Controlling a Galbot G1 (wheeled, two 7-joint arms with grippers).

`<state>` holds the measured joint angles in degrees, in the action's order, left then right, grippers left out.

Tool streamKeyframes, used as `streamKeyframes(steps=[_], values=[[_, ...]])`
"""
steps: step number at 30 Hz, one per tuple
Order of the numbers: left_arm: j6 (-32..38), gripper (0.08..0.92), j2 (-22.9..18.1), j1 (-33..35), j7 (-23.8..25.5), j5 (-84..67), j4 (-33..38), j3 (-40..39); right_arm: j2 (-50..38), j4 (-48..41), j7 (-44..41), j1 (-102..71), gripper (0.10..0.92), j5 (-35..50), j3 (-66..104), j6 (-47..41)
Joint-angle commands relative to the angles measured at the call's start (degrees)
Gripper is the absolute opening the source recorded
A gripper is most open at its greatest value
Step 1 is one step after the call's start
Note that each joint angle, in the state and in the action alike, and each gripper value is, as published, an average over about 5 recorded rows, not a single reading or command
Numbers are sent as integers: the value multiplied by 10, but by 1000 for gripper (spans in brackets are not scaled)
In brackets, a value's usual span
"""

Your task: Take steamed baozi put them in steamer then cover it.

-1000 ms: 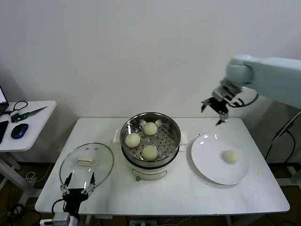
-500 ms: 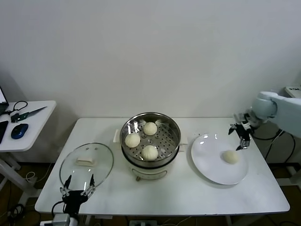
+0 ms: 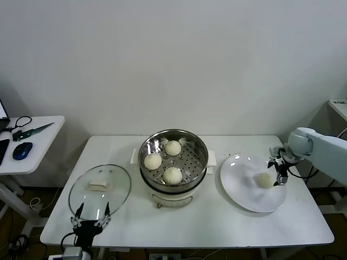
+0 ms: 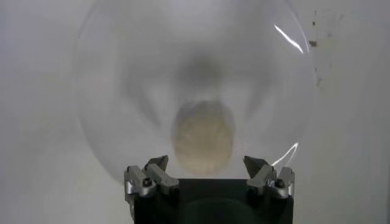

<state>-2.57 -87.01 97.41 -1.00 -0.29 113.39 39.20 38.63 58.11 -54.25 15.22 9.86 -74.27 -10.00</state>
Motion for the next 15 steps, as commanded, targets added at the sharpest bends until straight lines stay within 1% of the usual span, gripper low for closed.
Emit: streamKeyframes(steps=[1, 3, 5, 11, 15], values=[[1, 823, 0, 0, 0, 6, -2, 0, 29, -53, 12, -75, 823, -23, 75, -12], [1, 823, 0, 0, 0, 6, -2, 0, 31, -56, 12, -75, 819, -24, 77, -12], [1, 823, 0, 0, 0, 5, -2, 0, 32, -58, 12, -74, 797, -24, 78, -12], [0, 823, 0, -3, -1, 5, -2, 1, 21, -38, 6, -66, 674, -2, 74, -16], [0, 823, -1, -2, -1, 6, -1, 0, 3, -8, -2, -14, 655, 24, 39, -16]])
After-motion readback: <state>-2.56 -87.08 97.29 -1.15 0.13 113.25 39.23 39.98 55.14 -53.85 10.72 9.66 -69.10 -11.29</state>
